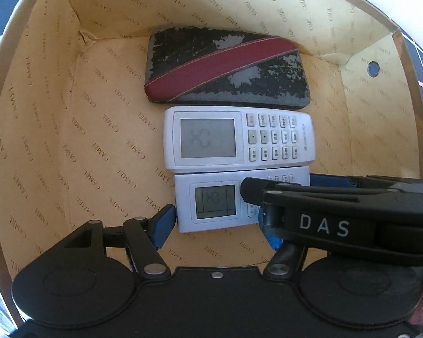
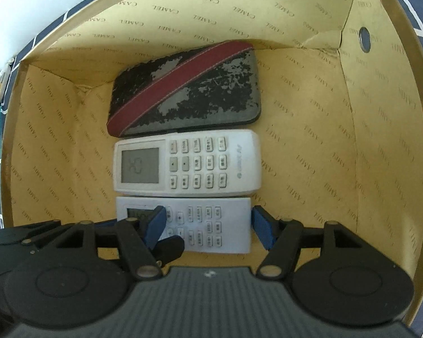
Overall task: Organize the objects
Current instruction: 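Lower the second remote into the shoebox beside the first, open right gripper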
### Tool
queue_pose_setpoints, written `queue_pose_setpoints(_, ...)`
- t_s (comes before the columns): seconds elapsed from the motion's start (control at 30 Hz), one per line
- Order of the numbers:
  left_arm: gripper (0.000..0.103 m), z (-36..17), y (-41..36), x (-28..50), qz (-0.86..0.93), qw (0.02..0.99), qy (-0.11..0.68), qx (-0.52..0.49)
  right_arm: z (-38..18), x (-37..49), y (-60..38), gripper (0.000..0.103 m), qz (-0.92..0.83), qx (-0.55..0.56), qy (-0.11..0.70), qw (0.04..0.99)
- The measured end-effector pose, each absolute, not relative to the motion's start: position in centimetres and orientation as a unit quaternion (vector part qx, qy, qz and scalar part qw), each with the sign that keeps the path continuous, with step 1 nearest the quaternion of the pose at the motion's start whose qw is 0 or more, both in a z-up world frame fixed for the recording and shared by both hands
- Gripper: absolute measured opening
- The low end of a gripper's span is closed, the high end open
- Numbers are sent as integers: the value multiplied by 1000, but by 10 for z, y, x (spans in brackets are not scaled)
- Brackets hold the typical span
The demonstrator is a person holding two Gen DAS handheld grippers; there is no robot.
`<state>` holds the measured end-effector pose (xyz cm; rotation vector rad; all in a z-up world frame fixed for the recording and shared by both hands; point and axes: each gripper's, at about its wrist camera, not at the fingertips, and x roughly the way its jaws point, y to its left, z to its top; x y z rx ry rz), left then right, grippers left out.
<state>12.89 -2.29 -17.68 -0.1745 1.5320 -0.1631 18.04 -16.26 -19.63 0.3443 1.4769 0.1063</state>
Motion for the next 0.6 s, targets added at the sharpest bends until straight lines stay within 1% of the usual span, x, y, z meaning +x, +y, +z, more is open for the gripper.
queue_pose_setpoints(0.23, 64, -174, -23, 133, -76, 712, 693, -82, -196, 181, -161, 66, 45, 155, 672, 723)
queue_pose_setpoints(0.6, 67, -164, -22, 129, -65, 721, 685, -78, -189, 175, -167, 67, 34, 164, 664, 729)
